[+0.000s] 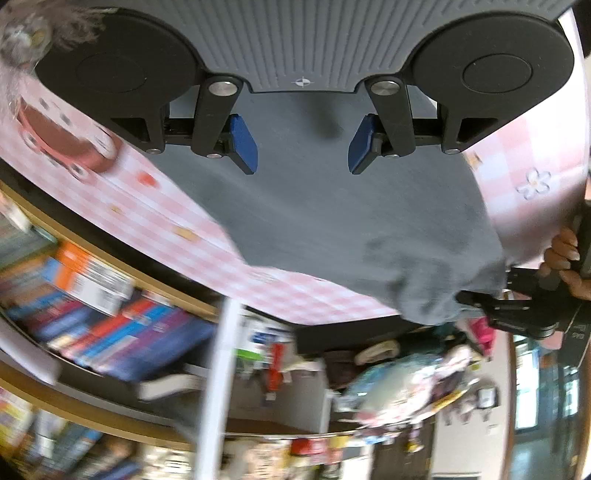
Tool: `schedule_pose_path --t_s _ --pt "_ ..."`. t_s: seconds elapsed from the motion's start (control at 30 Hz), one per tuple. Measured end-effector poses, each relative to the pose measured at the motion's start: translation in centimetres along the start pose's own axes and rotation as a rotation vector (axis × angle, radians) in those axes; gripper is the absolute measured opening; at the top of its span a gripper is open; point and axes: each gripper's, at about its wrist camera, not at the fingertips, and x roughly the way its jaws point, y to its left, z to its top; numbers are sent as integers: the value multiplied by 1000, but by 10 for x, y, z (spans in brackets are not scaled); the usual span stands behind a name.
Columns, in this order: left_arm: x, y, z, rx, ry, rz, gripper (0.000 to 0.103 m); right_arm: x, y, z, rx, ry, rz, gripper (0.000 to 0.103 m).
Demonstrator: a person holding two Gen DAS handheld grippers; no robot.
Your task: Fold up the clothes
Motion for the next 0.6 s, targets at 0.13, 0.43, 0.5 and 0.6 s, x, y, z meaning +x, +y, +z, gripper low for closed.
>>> schedule_pose_path --t_s 0.13,0.43,0.5,0.6 --pt "0 0 -1 9 -5 -2 35 24 29 15 -48 2 66 52" --pt "0 -1 -1 6 -6 0 35 43 54 18 -58 25 109 52" --pt "1 -1 0 0 -8 0 31 41 51 15 -30 24 116 52" --pt "4 1 1 -16 2 -5 23 41 49 13 -6 18 123 52"
